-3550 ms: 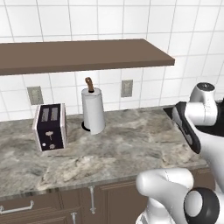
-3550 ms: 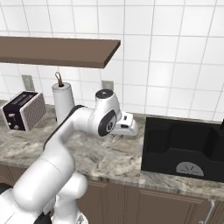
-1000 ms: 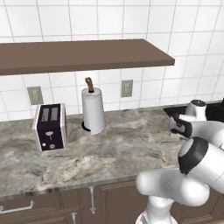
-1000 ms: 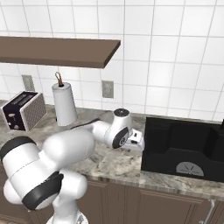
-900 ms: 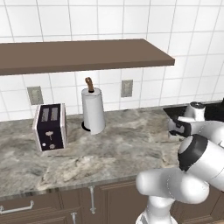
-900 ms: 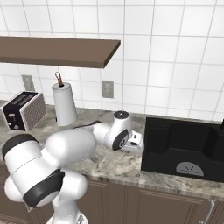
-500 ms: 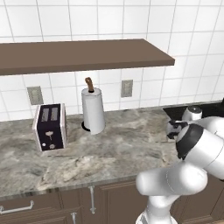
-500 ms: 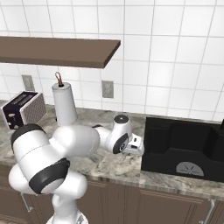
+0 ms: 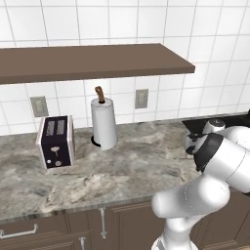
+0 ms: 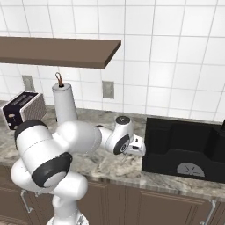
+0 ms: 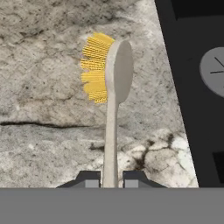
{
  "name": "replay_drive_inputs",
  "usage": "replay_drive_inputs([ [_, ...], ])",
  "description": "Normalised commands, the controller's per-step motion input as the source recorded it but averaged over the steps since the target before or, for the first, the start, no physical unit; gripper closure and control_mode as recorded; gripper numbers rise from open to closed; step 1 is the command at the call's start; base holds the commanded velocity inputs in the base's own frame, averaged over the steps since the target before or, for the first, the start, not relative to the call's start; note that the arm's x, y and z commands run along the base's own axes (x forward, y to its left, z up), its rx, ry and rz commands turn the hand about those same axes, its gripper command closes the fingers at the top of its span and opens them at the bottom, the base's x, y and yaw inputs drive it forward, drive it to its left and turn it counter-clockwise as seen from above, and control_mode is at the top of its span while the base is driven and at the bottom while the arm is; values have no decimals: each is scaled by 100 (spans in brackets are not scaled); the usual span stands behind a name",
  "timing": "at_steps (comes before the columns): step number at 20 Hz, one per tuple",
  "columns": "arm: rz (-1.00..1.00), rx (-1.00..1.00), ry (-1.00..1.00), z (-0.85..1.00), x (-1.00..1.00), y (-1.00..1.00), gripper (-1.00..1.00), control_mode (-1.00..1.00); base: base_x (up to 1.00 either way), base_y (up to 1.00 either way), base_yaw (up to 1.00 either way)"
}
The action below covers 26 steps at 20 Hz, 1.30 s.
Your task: Open the cabinet. Pick the dish brush and place it next to the sink. Then close the cabinet.
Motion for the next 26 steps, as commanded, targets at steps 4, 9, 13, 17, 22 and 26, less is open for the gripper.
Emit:
replay_drive_inputs([
  [4,0,0,0,0,0,0,-100,-100,0,0,0],
  [9,0,0,0,0,0,0,-100,-100,0,0,0],
  [13,0,0,0,0,0,0,-100,-100,0,0,0],
  [17,0,-4,0,11,-20,0,-100,-100,0,0,0],
  [22,0,-1,0,46,-82,3,-100,-100,0,0,0],
  [26,0,0,0,51,-81,15,-100,-100,0,0,0],
])
